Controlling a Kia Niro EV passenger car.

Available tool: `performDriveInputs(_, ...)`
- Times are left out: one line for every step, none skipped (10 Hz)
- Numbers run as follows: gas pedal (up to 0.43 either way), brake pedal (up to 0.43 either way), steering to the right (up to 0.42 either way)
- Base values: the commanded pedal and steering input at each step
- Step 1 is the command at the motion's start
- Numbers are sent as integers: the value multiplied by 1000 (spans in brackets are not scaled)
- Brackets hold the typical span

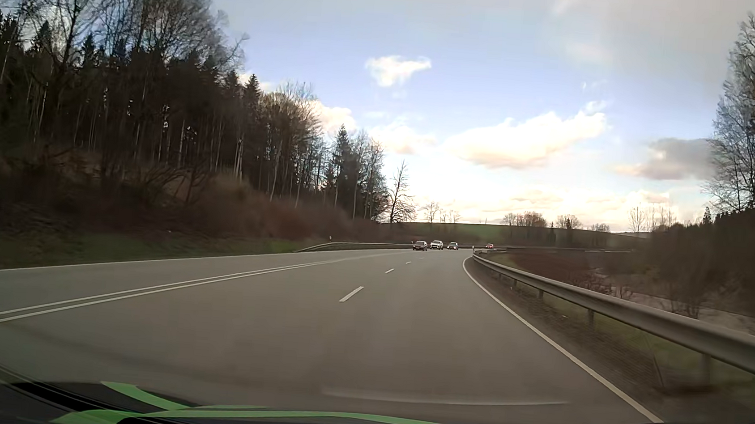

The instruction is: Follow the waypoints while adhering to traffic rules and regulations

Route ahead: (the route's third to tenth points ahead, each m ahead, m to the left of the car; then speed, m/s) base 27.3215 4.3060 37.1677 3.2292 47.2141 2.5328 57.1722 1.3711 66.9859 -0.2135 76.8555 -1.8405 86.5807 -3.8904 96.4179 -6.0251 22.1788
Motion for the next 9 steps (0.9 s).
performDriveInputs(138, 0, 12)
performDriveInputs(138, 0, 12)
performDriveInputs(138, 0, 12)
performDriveInputs(138, 0, 12)
performDriveInputs(138, 0, 12)
performDriveInputs(138, 0, 12)
performDriveInputs(138, 0, 12)
performDriveInputs(138, 0, 12)
performDriveInputs(138, 0, 13)
